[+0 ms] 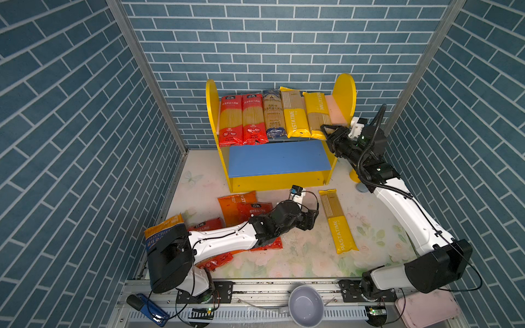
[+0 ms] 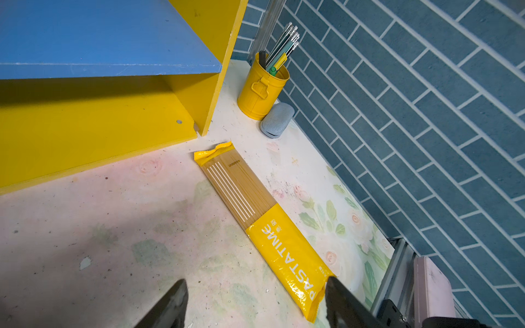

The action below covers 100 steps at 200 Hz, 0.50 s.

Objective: Place and organize the pasta boxes and bags onto the shelf

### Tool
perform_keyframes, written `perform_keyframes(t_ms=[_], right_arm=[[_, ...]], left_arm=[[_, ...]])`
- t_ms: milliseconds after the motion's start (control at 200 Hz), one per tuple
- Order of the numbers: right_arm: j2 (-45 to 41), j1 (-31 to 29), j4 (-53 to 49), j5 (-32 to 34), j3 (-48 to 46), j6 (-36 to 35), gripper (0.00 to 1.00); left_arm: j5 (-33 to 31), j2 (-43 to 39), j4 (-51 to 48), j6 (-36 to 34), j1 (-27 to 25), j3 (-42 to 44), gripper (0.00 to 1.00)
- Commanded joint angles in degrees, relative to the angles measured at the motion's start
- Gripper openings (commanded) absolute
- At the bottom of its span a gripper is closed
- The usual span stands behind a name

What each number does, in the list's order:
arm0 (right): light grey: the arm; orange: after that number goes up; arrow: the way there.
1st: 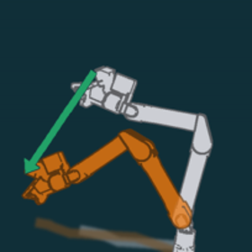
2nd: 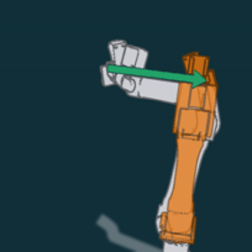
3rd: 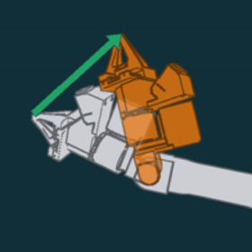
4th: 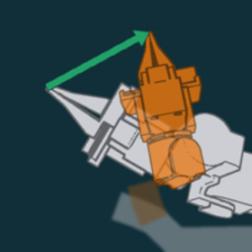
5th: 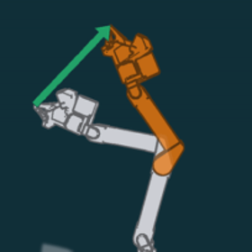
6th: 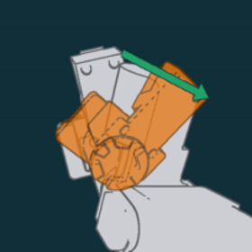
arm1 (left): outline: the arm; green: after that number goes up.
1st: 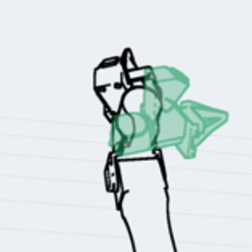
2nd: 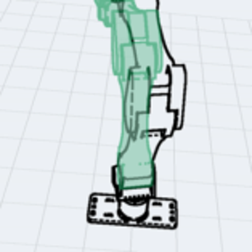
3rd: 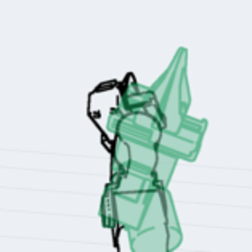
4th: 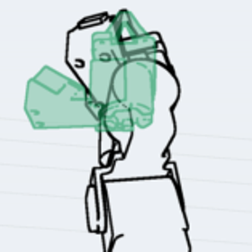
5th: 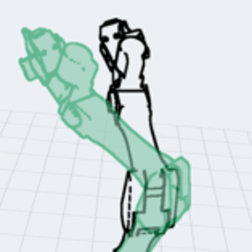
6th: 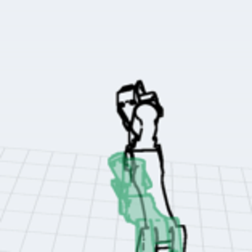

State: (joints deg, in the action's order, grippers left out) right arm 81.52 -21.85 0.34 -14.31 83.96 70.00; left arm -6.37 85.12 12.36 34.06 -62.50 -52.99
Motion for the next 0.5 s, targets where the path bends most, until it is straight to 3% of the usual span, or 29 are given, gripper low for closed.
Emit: perform_keyframes(t_ms=[0,245,495], right_arm=[[1.8,-0.5,-3.9,-3.0,3.7,-0.6,0.25],[5.2,-2.1,-7.2,-8.3,8.3,0.5,0.05],[8.4,-5.5,-4.9,-9.7,11.2,3.8,0.00]], left_arm=[[-0.6,-1.3,0.9,0.1,0.0,1.0,0.77],[-0.1,-0.9,1.4,0.0,0.0,0.8,0.77],[-0.2,-1.4,1.3,-0.1,0.0,1.2,0.77]])
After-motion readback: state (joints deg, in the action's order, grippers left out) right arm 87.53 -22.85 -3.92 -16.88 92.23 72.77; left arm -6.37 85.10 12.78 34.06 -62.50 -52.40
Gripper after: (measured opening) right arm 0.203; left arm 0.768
